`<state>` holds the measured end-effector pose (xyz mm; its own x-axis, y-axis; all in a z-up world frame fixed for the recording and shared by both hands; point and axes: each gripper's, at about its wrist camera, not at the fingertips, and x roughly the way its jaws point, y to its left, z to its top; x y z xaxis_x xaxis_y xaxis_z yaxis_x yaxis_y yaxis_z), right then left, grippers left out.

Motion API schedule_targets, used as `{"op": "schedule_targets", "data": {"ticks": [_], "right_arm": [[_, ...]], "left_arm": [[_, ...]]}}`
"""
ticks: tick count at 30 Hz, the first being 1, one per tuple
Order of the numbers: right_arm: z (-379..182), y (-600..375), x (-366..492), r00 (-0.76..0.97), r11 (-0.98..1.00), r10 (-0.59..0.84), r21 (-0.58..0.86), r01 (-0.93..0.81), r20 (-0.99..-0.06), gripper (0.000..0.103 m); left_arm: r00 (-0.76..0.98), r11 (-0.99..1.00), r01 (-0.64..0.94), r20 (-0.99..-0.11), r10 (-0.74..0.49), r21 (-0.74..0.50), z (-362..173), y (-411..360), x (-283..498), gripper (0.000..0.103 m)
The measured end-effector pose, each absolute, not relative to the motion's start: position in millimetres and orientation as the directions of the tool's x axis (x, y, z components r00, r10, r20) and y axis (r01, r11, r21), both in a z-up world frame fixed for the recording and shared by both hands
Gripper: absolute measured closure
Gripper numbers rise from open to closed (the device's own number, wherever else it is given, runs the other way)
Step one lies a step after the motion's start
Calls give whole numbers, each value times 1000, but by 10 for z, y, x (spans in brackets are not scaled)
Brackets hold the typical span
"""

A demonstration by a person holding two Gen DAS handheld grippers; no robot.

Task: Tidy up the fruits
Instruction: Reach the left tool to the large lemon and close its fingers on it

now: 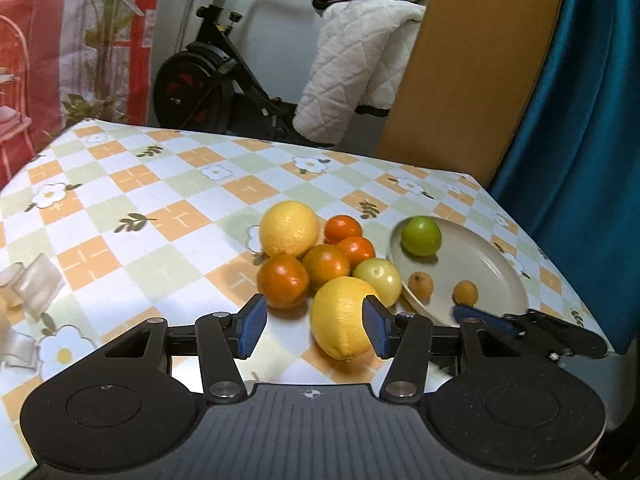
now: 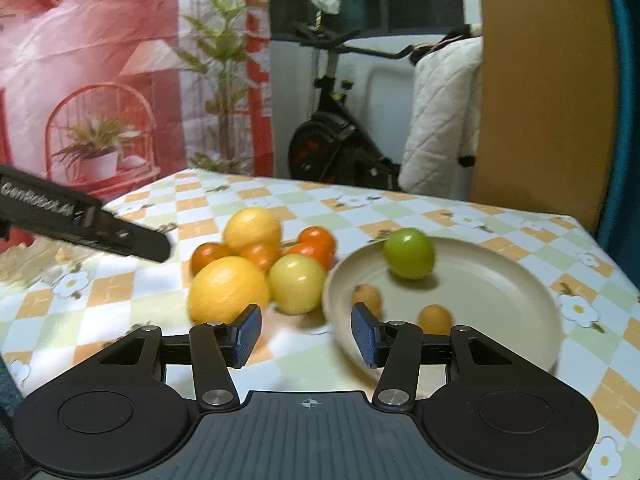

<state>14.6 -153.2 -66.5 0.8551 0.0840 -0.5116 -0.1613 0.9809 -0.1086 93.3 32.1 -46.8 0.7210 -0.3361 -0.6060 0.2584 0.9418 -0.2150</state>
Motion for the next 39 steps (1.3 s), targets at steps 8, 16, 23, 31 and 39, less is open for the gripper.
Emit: {"op": "schedule_targets", "data": {"ticks": [8, 16, 23, 31, 39], "right_arm": [[-716, -1284, 331, 822, 973, 125, -93, -211, -556, 42], [-785, -1192, 546, 790, 970, 164, -47, -237, -591, 37], [-834, -1155, 611, 774, 969, 168, -41, -243, -611, 40], [-842, -1120, 591, 767, 967, 179, -34, -254, -616, 48], [-815, -1124, 458, 763, 966, 179, -36, -256, -621, 50]], "left_arm": [[692, 924, 299, -613, -381, -237, -583, 230, 1085, 48], [653, 915, 321, -643, -400, -243, -748, 162, 1228, 44], [636, 910, 325, -653, -411, -256, -825, 158, 1258, 44], [627, 904, 326, -652, -426, -277, -856, 178, 1213, 44], [621, 898, 330, -650, -439, -291, -847, 202, 1093, 47]]}}
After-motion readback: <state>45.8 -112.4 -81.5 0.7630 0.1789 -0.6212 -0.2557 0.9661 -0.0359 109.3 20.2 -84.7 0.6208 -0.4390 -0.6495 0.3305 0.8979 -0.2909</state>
